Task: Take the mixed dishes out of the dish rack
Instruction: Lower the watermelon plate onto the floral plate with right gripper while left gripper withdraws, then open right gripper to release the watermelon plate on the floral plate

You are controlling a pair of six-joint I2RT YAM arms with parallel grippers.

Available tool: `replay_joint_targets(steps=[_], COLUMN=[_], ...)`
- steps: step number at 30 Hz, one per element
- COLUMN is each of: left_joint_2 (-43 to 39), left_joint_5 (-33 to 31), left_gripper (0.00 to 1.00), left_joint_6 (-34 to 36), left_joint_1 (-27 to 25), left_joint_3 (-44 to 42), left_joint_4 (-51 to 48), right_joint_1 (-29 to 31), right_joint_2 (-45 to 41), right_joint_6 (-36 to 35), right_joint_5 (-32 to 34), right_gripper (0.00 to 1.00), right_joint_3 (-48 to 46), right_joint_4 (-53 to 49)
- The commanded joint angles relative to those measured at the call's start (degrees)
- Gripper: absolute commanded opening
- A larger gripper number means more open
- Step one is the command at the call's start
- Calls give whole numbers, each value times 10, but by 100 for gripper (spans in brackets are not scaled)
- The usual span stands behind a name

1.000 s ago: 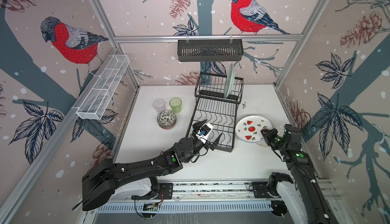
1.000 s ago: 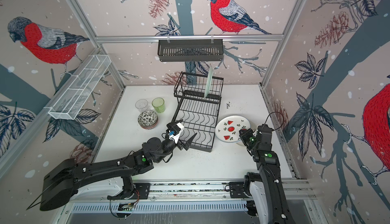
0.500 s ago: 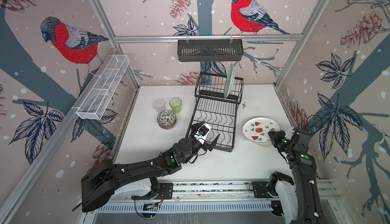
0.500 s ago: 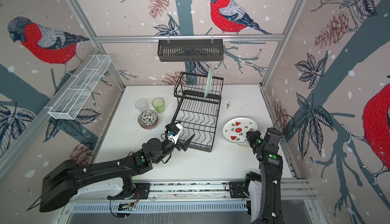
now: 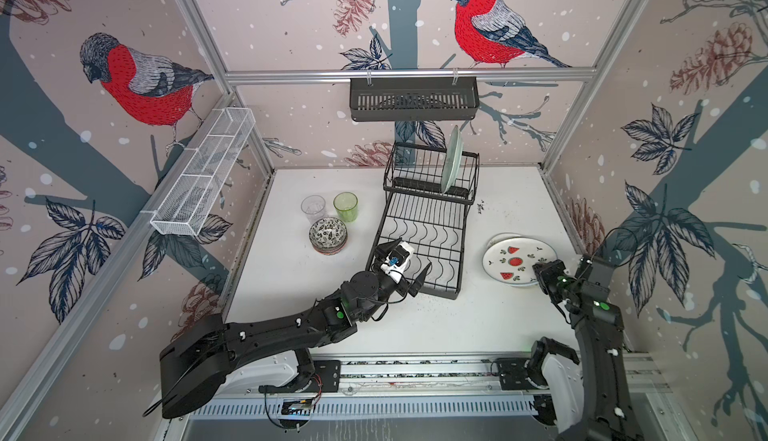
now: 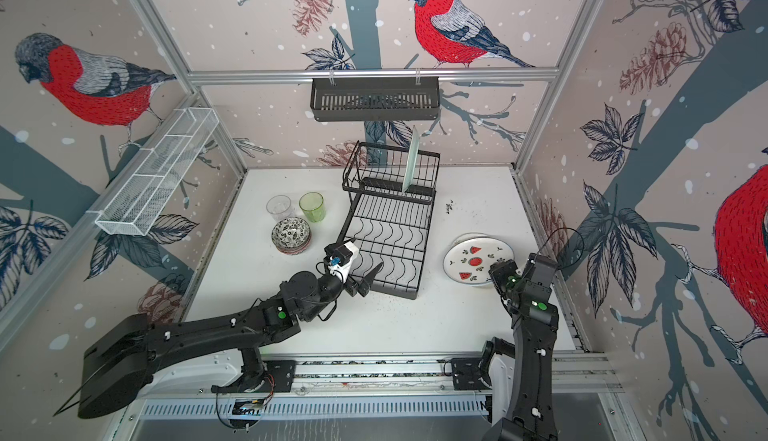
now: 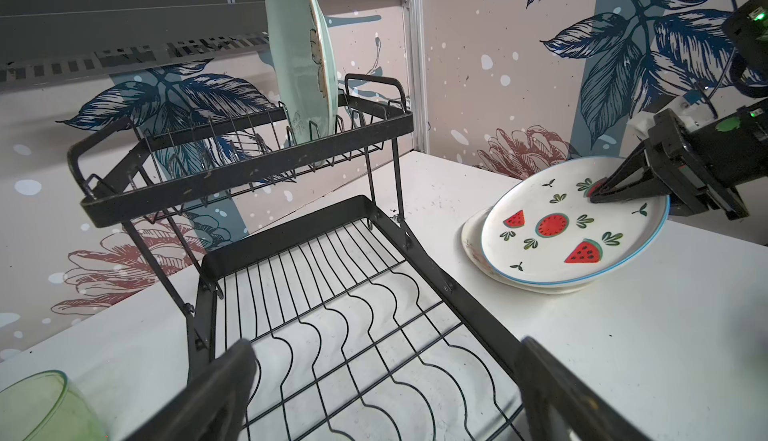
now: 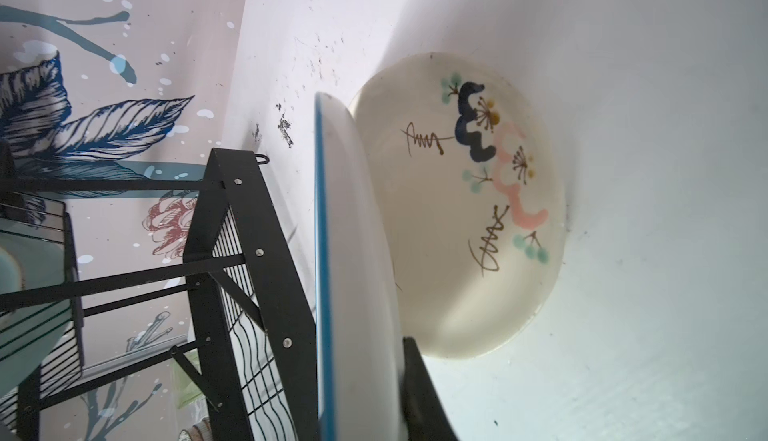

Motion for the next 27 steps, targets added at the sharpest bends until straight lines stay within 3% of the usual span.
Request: replay_joint_targets(steps=[1, 14, 27], left_joint_2=[0, -1, -4], left_joint_5=[-11, -16, -20], left_gripper=[97, 97, 97], left_joint_6=[-6, -7, -8], left_joint_1=[2, 3, 6], left_joint_3=[-1, -8, -11], left_joint_4=[21, 32, 35], right_joint_1=[1, 20, 45], right_joint_2=[3, 43, 117], right_joint_6=[-14, -56, -59], right_joint_5=[6, 68, 78], right_gripper=[0, 0, 3], right_joint_3=[3, 28, 32], right_joint_4=[28, -13, -10])
